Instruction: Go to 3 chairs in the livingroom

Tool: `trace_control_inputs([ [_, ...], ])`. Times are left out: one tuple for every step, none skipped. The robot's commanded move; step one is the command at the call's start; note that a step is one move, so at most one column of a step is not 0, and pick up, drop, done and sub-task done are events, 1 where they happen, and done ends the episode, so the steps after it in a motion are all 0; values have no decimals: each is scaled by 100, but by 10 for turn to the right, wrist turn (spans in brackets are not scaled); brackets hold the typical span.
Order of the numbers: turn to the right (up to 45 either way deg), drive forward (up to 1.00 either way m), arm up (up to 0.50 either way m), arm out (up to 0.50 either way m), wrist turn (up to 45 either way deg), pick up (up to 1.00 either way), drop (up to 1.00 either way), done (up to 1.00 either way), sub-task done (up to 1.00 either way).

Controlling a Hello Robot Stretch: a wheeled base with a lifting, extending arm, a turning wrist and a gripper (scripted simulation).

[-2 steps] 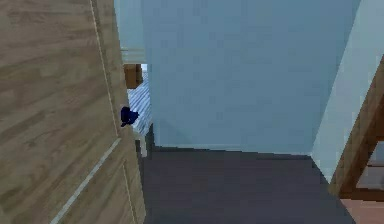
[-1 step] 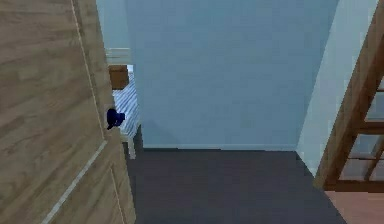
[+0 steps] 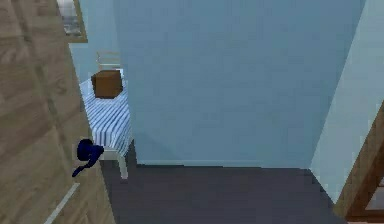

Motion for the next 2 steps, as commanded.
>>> trace_control_inputs([
  [180, 0, 0, 0, 0, 0, 0, 0, 0],
  [0, 45, 0, 0, 0, 0, 0, 0, 0],
])
